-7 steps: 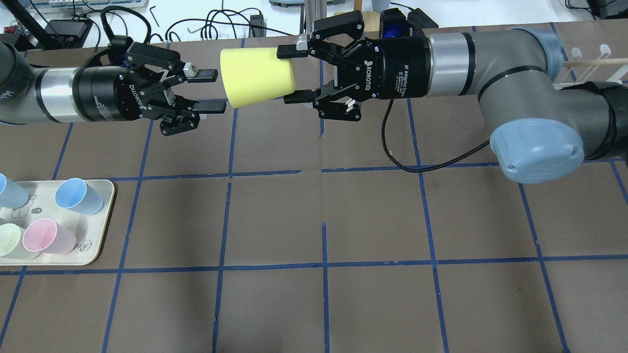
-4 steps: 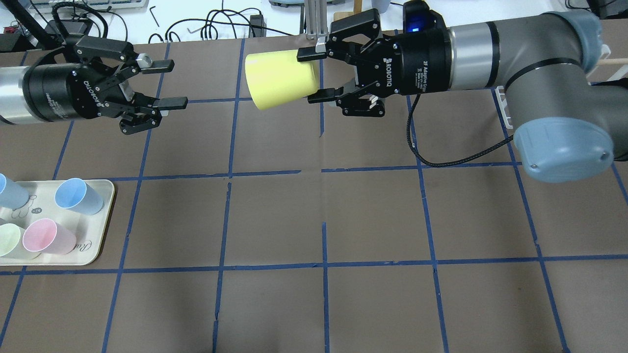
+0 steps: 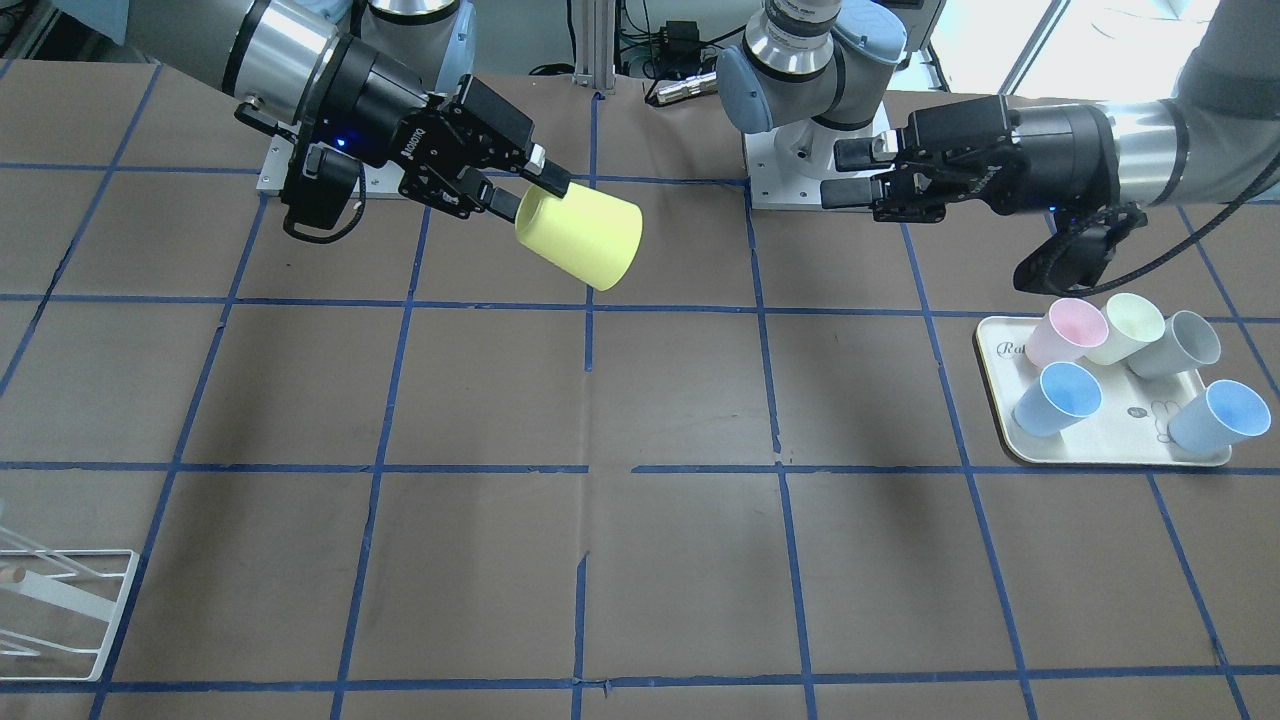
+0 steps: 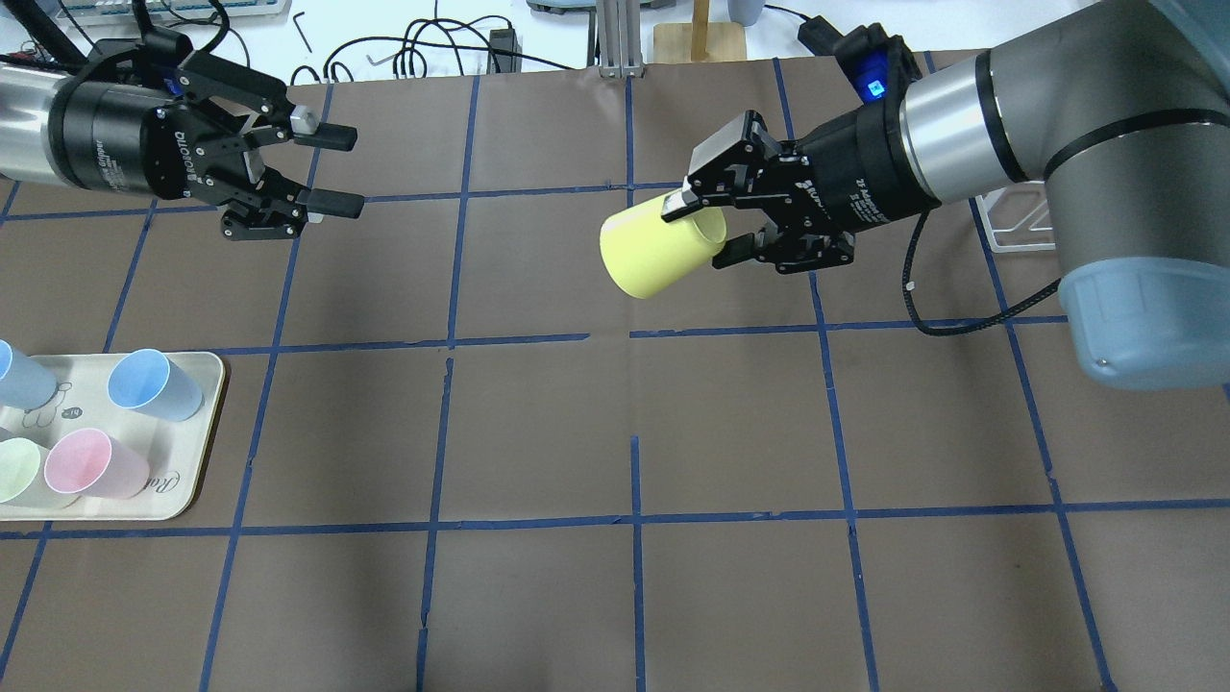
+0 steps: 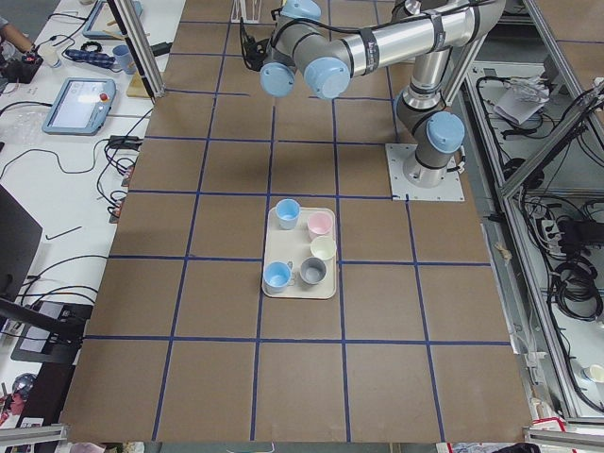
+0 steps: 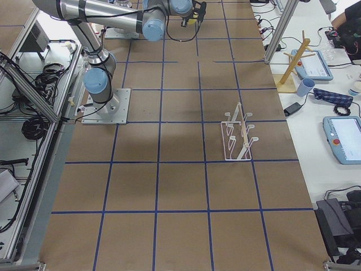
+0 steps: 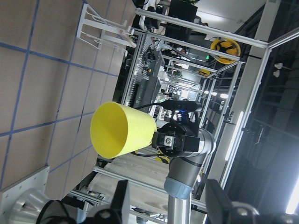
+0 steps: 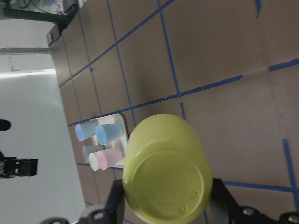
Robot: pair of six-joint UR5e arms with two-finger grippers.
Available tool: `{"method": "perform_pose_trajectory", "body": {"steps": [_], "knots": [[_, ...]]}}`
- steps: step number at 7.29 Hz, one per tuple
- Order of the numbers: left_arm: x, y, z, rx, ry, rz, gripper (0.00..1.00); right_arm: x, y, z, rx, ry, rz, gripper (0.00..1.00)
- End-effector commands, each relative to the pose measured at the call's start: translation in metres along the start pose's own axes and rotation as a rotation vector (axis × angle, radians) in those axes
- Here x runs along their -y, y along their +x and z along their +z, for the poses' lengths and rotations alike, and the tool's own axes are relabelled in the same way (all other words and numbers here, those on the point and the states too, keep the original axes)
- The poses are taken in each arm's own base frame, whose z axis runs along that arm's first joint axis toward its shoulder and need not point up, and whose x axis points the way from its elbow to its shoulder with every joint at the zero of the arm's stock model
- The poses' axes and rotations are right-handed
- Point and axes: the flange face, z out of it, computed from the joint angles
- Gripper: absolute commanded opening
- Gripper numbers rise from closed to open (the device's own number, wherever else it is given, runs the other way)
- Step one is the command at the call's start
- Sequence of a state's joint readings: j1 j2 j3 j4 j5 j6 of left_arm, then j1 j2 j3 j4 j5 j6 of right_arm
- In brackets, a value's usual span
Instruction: Transfer IKEA cup to right arm and place on rack
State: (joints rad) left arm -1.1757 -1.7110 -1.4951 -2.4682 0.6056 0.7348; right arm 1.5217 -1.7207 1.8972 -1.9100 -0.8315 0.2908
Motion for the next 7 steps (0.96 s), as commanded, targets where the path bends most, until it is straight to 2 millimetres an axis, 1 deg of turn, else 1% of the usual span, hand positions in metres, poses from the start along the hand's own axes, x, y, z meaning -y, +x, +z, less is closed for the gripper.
{"method": "perform_pose_trajectory", "body": {"steps": [1, 2, 3, 4, 5, 6, 7], "knots": [[0.018, 0.01, 0.03, 0.377, -0.006, -0.004, 0.63, 0.004, 0.023, -0.011, -0.284, 0.097, -0.044, 0.24], [0.022, 0.014, 0.046, 0.536, 0.021, -0.022, 0.67, 0.008, 0.033, -0.015, -0.366, 0.117, -0.059, 0.23], [0.025, 0.014, 0.054, 0.715, 0.063, -0.06, 0.7, 0.016, 0.049, -0.025, -0.482, 0.14, -0.131, 0.22], [0.014, 0.034, 0.056, 0.868, 0.124, -0.052, 0.71, 0.029, 0.068, -0.041, -0.54, 0.154, -0.166, 0.22], [-0.001, 0.05, 0.043, 1.05, 0.21, -0.001, 0.75, 0.049, 0.099, -0.073, -0.603, 0.178, -0.179, 0.22], [-0.009, 0.057, 0.035, 1.133, 0.311, -0.01, 0.79, 0.067, 0.131, -0.097, -0.633, 0.164, -0.24, 0.22], [-0.018, 0.067, 0.032, 1.135, 0.378, -0.038, 0.8, 0.083, 0.145, -0.115, -0.663, 0.16, -0.263, 0.23]]}}
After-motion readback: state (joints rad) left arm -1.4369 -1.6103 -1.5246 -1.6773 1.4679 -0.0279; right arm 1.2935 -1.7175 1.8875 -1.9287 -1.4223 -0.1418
